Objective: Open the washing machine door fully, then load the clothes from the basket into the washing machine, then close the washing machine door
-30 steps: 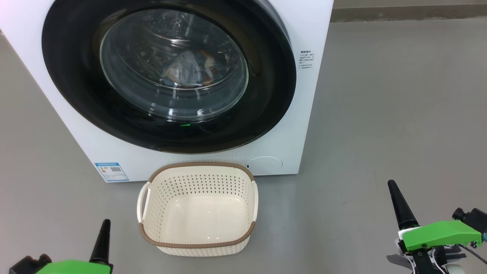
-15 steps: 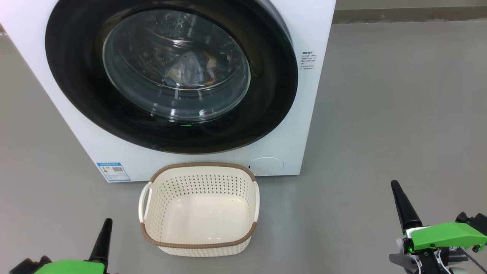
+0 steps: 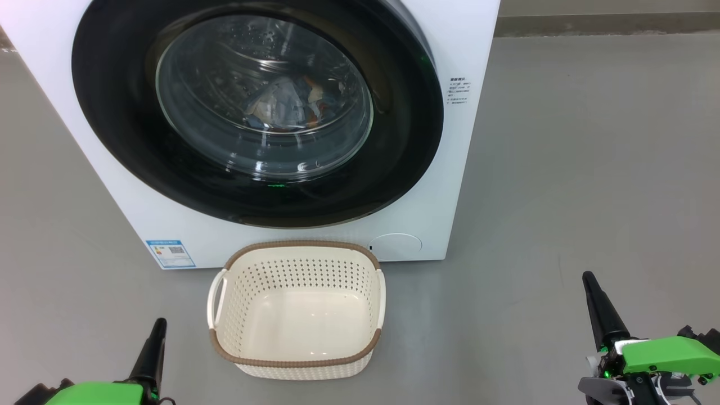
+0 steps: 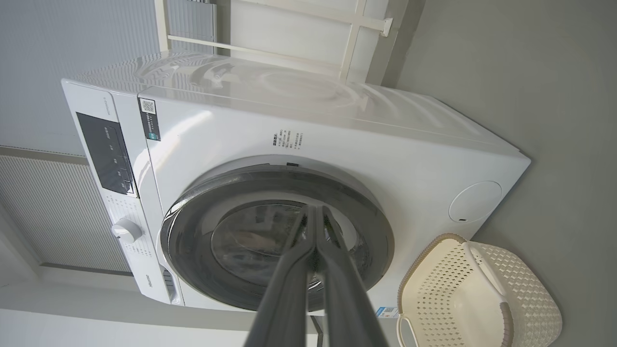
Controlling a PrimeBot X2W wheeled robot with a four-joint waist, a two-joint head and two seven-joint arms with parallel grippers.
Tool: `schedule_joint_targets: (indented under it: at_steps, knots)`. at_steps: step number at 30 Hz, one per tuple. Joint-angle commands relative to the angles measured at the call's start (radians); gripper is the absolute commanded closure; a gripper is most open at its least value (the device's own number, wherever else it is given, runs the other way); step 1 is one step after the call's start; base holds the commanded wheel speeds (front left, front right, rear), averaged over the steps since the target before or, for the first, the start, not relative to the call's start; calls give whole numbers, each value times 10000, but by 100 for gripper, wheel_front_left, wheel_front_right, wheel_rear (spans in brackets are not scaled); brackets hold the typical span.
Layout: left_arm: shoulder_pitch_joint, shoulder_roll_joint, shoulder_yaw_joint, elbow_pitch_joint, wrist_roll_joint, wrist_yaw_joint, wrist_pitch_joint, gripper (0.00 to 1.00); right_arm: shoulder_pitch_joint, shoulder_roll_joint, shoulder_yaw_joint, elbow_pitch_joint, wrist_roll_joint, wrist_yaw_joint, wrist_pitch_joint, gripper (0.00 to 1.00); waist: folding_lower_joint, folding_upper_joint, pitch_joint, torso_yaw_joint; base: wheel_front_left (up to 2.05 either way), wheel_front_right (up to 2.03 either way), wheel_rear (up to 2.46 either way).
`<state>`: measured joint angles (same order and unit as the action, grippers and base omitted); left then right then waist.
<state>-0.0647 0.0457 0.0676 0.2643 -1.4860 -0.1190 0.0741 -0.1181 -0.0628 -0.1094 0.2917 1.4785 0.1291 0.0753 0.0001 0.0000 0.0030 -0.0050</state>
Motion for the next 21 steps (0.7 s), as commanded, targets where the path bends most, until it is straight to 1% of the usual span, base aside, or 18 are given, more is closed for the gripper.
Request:
schedule_joint_targets:
  at_steps: [1,12,21]
  knots:
    - [-458,99,347,-172,-336,-76,123,100,-51,15,124,-331,377,17,106,100,-1,0,-5,8,0,0,0]
    - [-513,45,482,-135,-1211,-105,403,100,19,122,-59,-402,1289,16,388,100,-1,0,-29,50,0,0,0]
    - [-513,45,482,-134,-1211,-106,403,100,19,122,-59,-402,1289,16,388,100,-1,0,-29,50,0,0,0]
